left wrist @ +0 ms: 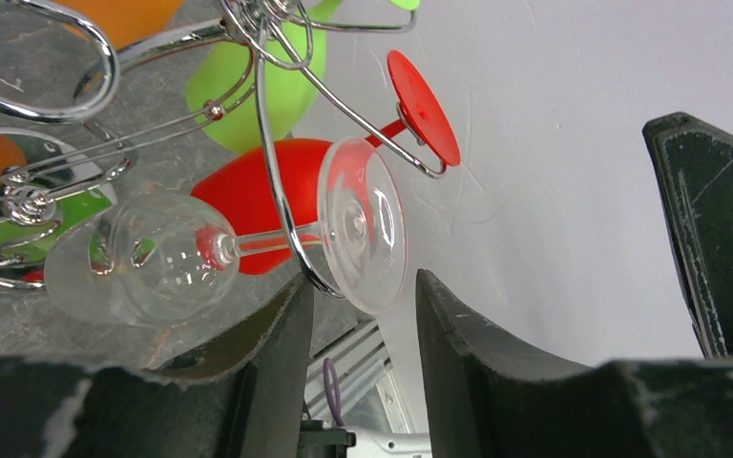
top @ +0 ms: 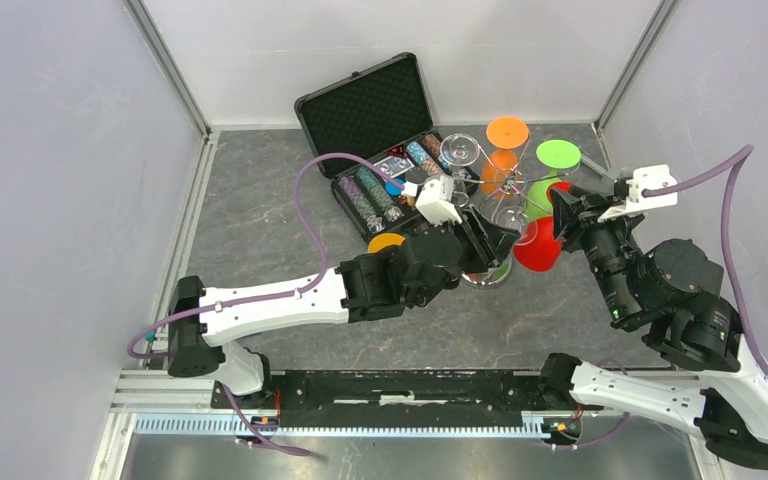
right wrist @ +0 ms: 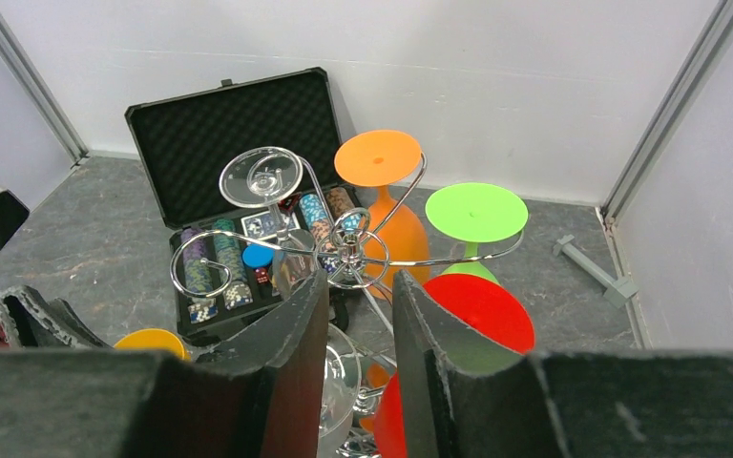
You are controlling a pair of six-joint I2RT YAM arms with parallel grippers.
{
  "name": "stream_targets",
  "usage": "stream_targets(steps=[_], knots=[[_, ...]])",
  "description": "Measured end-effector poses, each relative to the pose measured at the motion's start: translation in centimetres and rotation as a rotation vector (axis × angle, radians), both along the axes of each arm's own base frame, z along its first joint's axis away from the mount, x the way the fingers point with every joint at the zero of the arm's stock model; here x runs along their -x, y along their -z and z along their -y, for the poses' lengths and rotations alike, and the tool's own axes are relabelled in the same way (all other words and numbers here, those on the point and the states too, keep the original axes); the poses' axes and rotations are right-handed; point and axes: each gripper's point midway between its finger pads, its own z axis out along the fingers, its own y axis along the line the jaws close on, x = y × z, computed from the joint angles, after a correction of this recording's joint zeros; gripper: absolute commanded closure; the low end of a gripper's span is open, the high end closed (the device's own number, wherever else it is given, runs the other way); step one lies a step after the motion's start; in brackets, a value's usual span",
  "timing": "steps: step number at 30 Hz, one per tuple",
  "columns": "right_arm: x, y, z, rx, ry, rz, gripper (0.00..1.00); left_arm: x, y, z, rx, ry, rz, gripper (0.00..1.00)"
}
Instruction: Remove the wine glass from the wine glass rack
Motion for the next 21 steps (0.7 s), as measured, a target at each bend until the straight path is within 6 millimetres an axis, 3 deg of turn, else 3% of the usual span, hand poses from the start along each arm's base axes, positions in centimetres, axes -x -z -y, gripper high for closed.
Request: stream_targets(steps=[3,8,15,21], knots=[[0.04,0.07,-0.11,-0.002,-0.008,0.002,0.65,-0.31,0.06,-0.26,-0.005,-0.024,0.003,0.55],[0.0,0.47,-0.66,0.002,-0.028,-0.001,0.67,-0.49,0.36,-0.53,-0.019,-0.043,0.003,0.72],[0.19,0.88,-0.74,-0.011,-0.042,-0.003,0.67,-0.26,0.6,-0.7,-0.049,-0.048,0.014,0.65],[0.52,0.71,-0.42,-0.041,-0.051,0.006,0.67,0.44,0.08,-0.74,-0.087,-0.029,0.028,0.72]])
